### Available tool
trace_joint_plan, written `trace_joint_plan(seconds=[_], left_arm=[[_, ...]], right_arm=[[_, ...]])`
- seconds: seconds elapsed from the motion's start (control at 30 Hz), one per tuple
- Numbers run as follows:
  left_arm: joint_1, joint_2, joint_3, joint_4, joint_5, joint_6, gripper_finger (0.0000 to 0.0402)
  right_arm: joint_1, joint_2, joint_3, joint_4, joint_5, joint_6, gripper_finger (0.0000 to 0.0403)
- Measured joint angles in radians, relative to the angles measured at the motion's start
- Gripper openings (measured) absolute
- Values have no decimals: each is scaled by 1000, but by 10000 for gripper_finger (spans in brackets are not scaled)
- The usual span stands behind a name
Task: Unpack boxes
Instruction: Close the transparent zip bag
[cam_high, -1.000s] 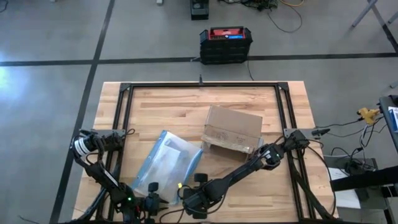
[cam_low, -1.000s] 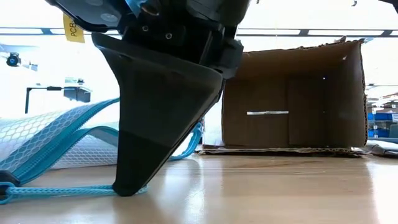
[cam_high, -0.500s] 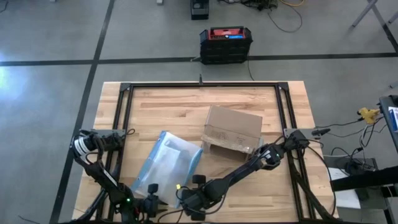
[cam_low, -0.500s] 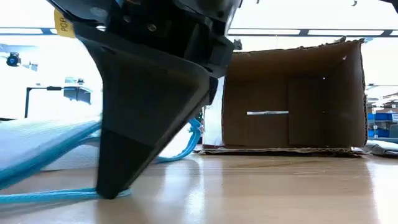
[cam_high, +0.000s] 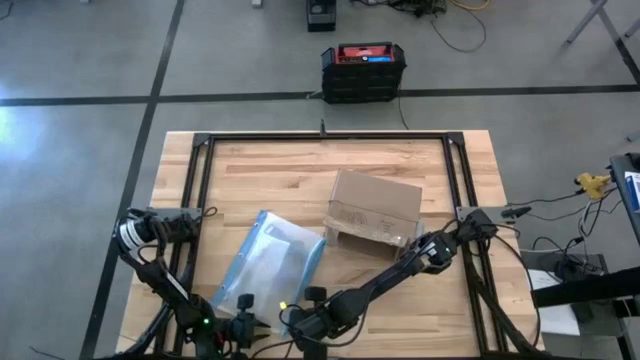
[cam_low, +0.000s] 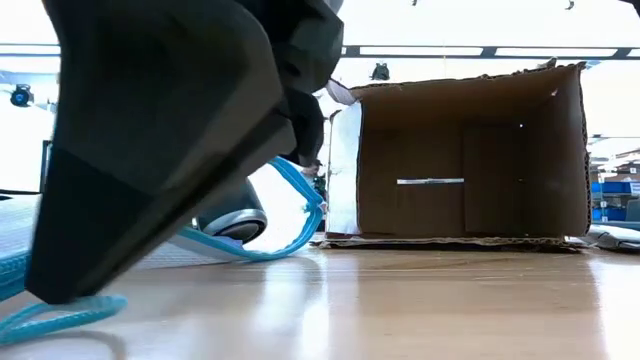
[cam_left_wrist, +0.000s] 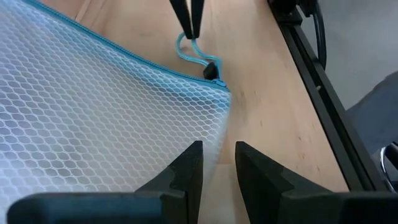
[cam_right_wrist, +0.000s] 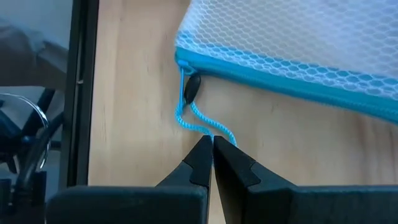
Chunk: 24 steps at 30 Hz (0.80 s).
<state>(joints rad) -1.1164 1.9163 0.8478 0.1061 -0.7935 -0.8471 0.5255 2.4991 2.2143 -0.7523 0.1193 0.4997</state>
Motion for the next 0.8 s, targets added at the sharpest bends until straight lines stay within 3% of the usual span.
trace_joint_plan(seconds=[0.8], left_arm=[[1,0,0,3,-1,-3,80]], right_arm=[[6,14,-23,14,-33,-1,0]])
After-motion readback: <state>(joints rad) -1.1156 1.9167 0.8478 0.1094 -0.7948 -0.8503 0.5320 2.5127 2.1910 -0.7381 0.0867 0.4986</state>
